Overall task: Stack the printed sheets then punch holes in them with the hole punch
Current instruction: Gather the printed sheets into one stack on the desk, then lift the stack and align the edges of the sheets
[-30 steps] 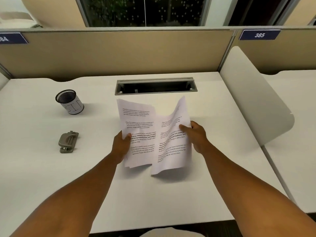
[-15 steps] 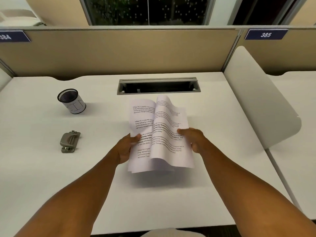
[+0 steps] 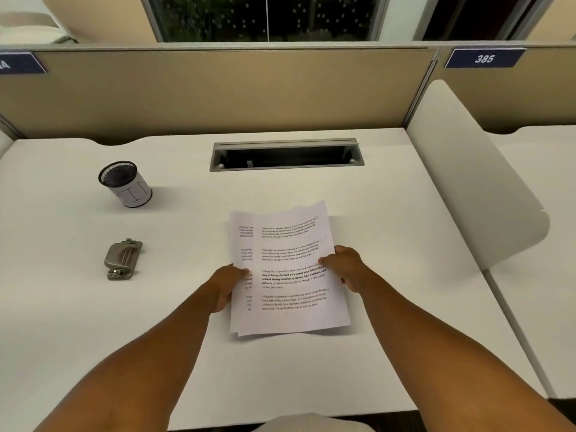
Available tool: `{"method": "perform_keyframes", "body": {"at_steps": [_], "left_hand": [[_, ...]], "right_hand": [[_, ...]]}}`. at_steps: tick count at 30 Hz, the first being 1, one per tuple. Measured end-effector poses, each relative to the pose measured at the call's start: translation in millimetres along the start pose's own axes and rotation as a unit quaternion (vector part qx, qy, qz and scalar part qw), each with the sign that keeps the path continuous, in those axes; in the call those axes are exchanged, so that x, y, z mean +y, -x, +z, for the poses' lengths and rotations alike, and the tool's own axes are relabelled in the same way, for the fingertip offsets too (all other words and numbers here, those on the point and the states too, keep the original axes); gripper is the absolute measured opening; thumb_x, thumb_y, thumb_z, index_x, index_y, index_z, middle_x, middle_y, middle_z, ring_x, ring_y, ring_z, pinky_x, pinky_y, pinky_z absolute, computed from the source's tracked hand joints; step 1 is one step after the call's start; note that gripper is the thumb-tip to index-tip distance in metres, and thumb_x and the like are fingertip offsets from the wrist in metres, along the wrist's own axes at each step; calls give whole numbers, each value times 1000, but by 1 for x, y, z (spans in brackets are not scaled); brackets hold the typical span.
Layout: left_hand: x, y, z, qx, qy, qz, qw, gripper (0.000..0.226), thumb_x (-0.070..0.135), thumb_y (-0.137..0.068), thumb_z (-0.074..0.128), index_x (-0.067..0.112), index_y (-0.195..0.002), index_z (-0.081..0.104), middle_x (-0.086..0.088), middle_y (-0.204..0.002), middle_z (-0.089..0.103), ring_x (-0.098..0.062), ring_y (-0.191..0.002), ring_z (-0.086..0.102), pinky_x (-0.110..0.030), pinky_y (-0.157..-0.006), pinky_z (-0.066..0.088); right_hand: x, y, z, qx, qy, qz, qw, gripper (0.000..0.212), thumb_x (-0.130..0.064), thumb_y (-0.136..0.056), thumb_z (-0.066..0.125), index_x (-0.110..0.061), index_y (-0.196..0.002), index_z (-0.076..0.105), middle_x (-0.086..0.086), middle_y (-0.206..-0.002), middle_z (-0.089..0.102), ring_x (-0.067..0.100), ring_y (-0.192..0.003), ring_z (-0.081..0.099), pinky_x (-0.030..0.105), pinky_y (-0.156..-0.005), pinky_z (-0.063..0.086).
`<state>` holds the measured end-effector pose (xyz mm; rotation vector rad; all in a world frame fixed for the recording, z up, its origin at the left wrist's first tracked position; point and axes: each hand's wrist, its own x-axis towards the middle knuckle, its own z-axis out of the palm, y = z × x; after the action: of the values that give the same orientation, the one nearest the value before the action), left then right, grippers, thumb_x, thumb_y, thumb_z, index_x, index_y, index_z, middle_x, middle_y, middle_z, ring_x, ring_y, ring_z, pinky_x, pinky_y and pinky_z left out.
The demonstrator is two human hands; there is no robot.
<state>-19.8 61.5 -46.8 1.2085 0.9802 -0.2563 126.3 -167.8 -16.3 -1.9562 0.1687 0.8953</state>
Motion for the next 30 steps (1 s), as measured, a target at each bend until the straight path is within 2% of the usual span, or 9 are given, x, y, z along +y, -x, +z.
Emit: {"method": "perform_keyframes", "body": {"at_steps": [2, 5, 8, 11, 15, 18, 20, 25, 30], "left_hand": [[4, 3, 4, -9, 15, 11, 1000, 26, 27, -100, 56, 14, -121, 62, -11, -105, 75, -32, -96, 71, -48, -81, 56], [10, 6, 8, -31, -39, 43, 998, 32, 43, -91, 65, 21, -114, 65, -6, -101, 78, -27, -91, 75, -41, -74, 59], [12, 6, 13, -39, -79, 85, 993, 39, 27, -87, 74, 13, -123, 65, -8, -108, 76, -25, -88, 75, -33, -65, 60], [20, 7, 17, -40, -92, 109, 989, 36, 17, -89, 72, 11, -124, 64, -10, -111, 74, -28, -90, 74, -36, -68, 61], [44, 9, 21, -43, -62, 152, 986, 34, 18, -90, 71, 12, -122, 64, -10, -111, 74, -31, -94, 74, -48, -81, 61], [69, 14, 23, -37, -32, 191, 980, 35, 17, -89, 71, 11, -123, 64, -10, -111, 74, -30, -93, 74, -42, -74, 62], [87, 18, 24, -29, -17, 220, 975, 34, 16, -89, 71, 10, -122, 64, -10, -110, 74, -30, -95, 73, -37, -68, 62], [123, 27, 28, -22, -2, 296, 955, 38, 19, -84, 77, 13, -121, 66, -6, -109, 75, -24, -92, 74, -35, -72, 62], [135, 34, 29, -37, 0, 343, 939, 37, 22, -78, 82, 20, -112, 70, -1, -104, 77, -22, -88, 76, -34, -66, 62]], "right_hand": [[2, 0, 3, -2, 8, -2, 1000, 30, -11, -86, 65, -7, -115, 61, 10, -120, 67, 26, -99, 64, 23, -59, 43], [2, 0, 11, -8, 6, -6, 1000, 37, -13, -85, 67, -10, -120, 56, 7, -122, 65, 26, -106, 63, 28, -73, 47], [0, -1, 16, -20, -7, -6, 1000, 42, -17, -84, 69, -10, -122, 53, 7, -123, 64, 25, -108, 63, 34, -87, 50], [-7, -2, 17, -32, -54, -10, 998, 46, -16, -83, 71, -10, -125, 54, 8, -122, 65, 27, -106, 65, 42, -95, 53], [-29, -1, 10, -17, -134, -60, 989, 38, -7, -82, 69, -15, -119, 62, 8, -115, 70, 23, -92, 70, 37, -77, 59], [-53, 4, 3, 8, -166, -111, 980, 28, -6, -82, 70, -22, -104, 64, 5, -108, 72, 18, -85, 71, 28, -64, 58], [-70, 9, 0, 25, -176, -145, 973, 27, -8, -81, 72, -25, -101, 63, 3, -104, 71, 17, -85, 71, 27, -61, 57], [-104, 23, -3, 58, -188, -235, 952, 33, -16, -77, 78, -28, -101, 60, -5, -95, 70, 14, -82, 70, 20, -55, 56], [-115, 30, -1, 77, -139, -294, 943, 32, -24, -77, 79, -27, -103, 61, -7, -93, 69, 16, -81, 69, 22, -60, 58]]}}
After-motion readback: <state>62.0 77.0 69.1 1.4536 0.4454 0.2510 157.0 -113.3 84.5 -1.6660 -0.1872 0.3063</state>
